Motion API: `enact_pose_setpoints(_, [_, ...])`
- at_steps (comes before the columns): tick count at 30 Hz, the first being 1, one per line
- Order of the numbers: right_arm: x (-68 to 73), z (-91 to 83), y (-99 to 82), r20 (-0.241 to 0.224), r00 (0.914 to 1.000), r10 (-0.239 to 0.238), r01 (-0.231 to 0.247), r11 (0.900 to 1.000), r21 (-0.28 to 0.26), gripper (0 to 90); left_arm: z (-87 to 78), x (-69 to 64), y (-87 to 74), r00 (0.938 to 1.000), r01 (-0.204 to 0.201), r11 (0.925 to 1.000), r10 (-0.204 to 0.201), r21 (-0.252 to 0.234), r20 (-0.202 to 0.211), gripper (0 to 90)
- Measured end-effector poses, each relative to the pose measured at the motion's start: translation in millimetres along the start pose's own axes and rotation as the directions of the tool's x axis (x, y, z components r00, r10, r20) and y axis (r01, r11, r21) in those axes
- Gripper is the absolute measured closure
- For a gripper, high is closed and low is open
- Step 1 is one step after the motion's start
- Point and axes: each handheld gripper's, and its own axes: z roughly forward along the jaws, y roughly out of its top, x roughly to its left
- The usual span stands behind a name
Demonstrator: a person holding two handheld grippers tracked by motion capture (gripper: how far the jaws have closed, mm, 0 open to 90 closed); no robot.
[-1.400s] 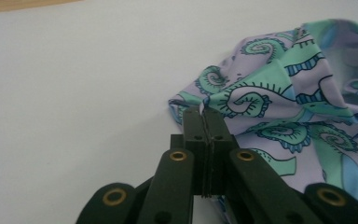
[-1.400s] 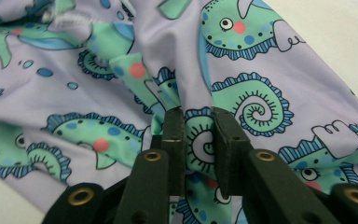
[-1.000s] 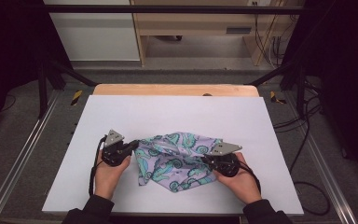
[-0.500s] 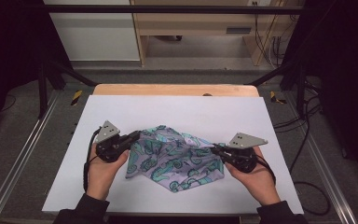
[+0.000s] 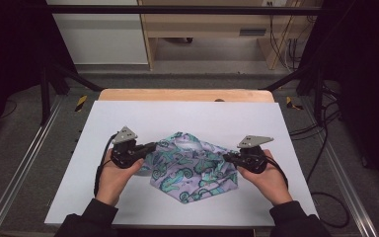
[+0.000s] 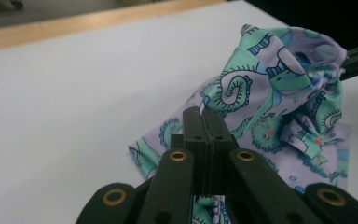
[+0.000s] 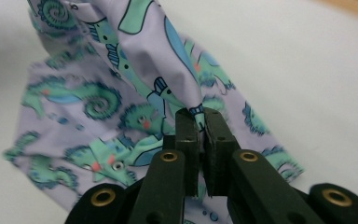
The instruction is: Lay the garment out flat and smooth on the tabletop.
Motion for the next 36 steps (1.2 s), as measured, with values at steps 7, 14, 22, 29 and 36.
enact_pose_setpoints(7, [-13.2, 40.5, -17.9, 0.005, 0.9987, 0.051, -0.052, 0.9958, 0.076, 85.0, 31.0, 4.3, -22.9, 0.9998, 0.020, 0.9967, -0.019, 0.078, -0.008, 90.0])
enact_pose_setpoints(14, [-4.1, 28.3, -15.0, 0.055, 0.9967, 0.059, -0.060, 0.9981, 0.010, 60.1, 31.5, -2.7, -26.8, 1.0000, -0.005, 0.9971, 0.006, 0.076, -0.008, 90.0])
enact_pose_setpoints(22, [18.2, 3.6, -13.8, 0.070, 0.9969, 0.036, -0.029, 0.9953, -0.092, 55.0, 26.8, -2.3, -25.3, 1.0000, 0.006, 0.9989, -0.006, 0.046, -0.007, 90.0])
enact_pose_setpoints(29, [41.5, 30.9, -10.0, 0.067, 0.9959, -0.061, 0.063, 0.9975, -0.031, 59.0, 23.5, -2.1, -19.8, 0.9999, 0.011, 0.9995, -0.011, 0.029, -0.004, 90.0])
enact_pose_setpoints(36, [37.1, 51.7, -7.0, 0.139, 0.9830, -0.120, 0.116, 0.9927, 0.034, 56.9, 17.6, 0.1, -20.7, 0.9999, 0.007, 0.9997, -0.006, 0.023, -0.011, 90.0])
